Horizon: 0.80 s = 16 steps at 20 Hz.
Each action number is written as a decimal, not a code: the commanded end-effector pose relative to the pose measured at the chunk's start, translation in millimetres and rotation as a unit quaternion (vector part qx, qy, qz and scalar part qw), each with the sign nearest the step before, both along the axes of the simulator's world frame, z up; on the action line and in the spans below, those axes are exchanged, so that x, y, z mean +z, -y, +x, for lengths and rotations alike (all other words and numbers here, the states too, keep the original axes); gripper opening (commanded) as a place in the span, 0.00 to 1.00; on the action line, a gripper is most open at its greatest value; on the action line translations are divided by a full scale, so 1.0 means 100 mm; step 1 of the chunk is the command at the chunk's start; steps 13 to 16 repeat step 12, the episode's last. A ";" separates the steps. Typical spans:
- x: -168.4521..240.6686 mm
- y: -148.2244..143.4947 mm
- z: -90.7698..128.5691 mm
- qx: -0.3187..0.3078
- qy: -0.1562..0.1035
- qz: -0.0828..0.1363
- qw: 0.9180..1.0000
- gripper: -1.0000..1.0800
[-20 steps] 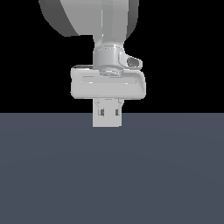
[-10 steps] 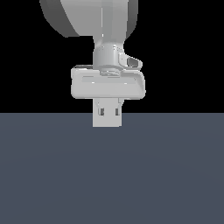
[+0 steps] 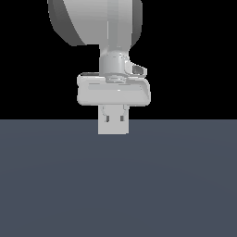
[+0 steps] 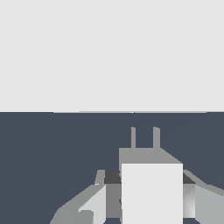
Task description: Plug the charger into the wall socket.
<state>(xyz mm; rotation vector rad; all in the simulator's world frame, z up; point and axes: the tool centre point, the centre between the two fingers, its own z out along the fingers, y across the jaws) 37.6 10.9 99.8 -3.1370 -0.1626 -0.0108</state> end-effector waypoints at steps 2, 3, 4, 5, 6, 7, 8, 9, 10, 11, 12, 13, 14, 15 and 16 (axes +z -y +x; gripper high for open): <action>0.00 -0.02 0.12 0.000 0.000 0.000 1.000 0.00; 0.00 -0.02 0.15 0.000 0.000 0.000 1.000 0.00; 0.00 -0.02 0.17 0.000 0.000 0.000 1.000 0.00; 0.00 -0.02 0.19 0.000 0.000 0.000 1.000 0.00; 0.00 -0.02 0.21 0.000 0.000 0.000 1.000 0.00; 0.00 -0.03 0.22 0.000 0.000 0.000 1.000 0.00; 0.00 -0.03 0.24 0.000 0.000 0.000 1.000 0.00; 0.00 -0.03 0.25 0.000 0.000 0.000 1.000 0.00; 0.00 -0.03 0.25 0.000 0.000 0.000 1.000 0.00; 0.00 -0.03 0.26 0.000 0.000 0.000 1.000 0.00; 0.00 -0.03 0.26 0.000 0.000 0.000 1.000 0.00; 0.00 -0.03 0.26 0.000 0.000 0.000 1.000 0.00; 0.00 -0.03 0.26 0.000 0.000 0.000 1.000 0.00; 0.00 -0.03 0.26 0.000 0.000 0.000 1.000 0.00; 0.00 -0.03 0.26 0.000 0.000 0.000 1.000 0.00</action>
